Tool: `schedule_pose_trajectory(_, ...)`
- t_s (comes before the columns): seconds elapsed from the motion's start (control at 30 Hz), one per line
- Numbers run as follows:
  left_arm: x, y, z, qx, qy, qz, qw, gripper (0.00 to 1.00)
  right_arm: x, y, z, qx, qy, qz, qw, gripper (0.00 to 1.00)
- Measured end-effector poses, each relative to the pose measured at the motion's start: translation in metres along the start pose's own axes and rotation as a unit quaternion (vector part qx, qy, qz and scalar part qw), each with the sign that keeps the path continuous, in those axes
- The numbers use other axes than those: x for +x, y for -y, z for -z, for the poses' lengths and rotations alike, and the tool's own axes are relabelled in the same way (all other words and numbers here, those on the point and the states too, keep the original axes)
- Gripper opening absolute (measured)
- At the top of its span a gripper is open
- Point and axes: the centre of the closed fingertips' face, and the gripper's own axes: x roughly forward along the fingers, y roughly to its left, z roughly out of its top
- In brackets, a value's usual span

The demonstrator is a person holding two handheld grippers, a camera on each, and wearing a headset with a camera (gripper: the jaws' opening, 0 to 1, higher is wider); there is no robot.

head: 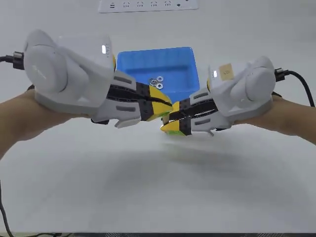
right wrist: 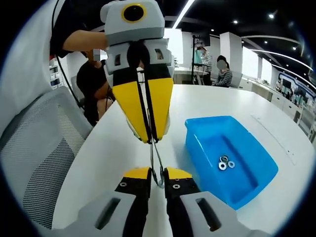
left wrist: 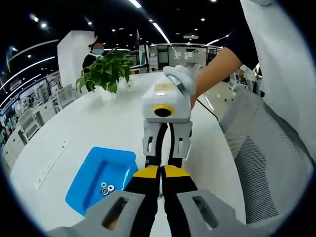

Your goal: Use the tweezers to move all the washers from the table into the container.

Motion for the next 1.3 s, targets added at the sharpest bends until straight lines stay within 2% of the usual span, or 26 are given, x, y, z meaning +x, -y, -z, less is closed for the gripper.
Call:
schedule_pose_trajectory(0.3,-0.002,-0.001,0.001,0.001,-0.007,-0.002,1.0000,0.05,0.001,0.000,-0.001,-0.015,0.001,-0.005,0.9999,0.09)
schedule_pose_trajectory(0.33,-0.002,-0.001,0.000,-0.012,-0.005,-0.002,0.9999,0.05,0.001,-0.001,-0.001,-0.018,0.000,-0.006,0.9998,0.09)
schedule_pose_trajectory(0.47,-0.003,0.000,-0.001,-0.017,0.001,-0.005,0.9998,0.08,0.001,-0.003,-0.001,-0.023,0.002,0.000,0.9997,0.09)
schedule_pose_trajectory(0.6,-0.008,-0.002,-0.008,-0.022,0.010,-0.019,0.9995,0.23,-0.002,0.002,-0.004,-0.013,0.007,0.014,0.9998,0.09)
schedule_pose_trajectory(0.77,-0.021,-0.001,-0.006,-0.026,0.011,-0.044,0.9986,0.32,-0.008,0.004,-0.014,-0.016,0.013,0.025,0.9995,0.09)
schedule_pose_trajectory(0.83,-0.026,0.002,-0.001,-0.034,0.009,-0.050,0.9982,0.45,-0.011,0.002,-0.019,-0.004,0.022,0.023,0.9995,0.09)
schedule_pose_trajectory(0.9,-0.031,0.002,0.004,-0.042,0.006,-0.067,0.9969,0.60,-0.013,0.001,-0.021,-0.009,0.020,0.024,0.9995,0.09)
schedule_pose_trajectory(0.97,-0.038,0.003,0.009,-0.060,0.011,-0.080,0.9949,0.66,-0.015,0.000,-0.024,-0.010,0.019,0.022,0.9995,0.09)
schedule_pose_trajectory(1.0,-0.041,0.003,0.010,-0.066,0.015,-0.084,0.9942,0.67,-0.017,-0.001,-0.025,-0.011,0.018,0.021,0.9996,0.09)
schedule_pose_trajectory(1.07,-0.047,0.007,0.009,-0.097,0.037,-0.087,0.9907,0.71,-0.019,-0.001,-0.028,-0.013,0.017,0.021,0.9996,0.09)
schedule_pose_trajectory(1.17,-0.058,0.011,0.000,-0.129,0.087,-0.097,0.9829,0.81,-0.023,-0.001,-0.037,-0.014,0.022,0.022,0.9994,0.09)
schedule_pose_trajectory(1.23,-0.062,0.013,0.002,-0.134,0.088,-0.101,0.9818,0.87,-0.025,0.000,-0.043,-0.020,0.025,0.023,0.9992,0.09)
schedule_pose_trajectory(1.3,-0.065,0.013,0.004,-0.127,0.088,-0.115,0.9812,0.89,-0.028,0.002,-0.050,-0.025,0.027,0.024,0.9990,0.09)
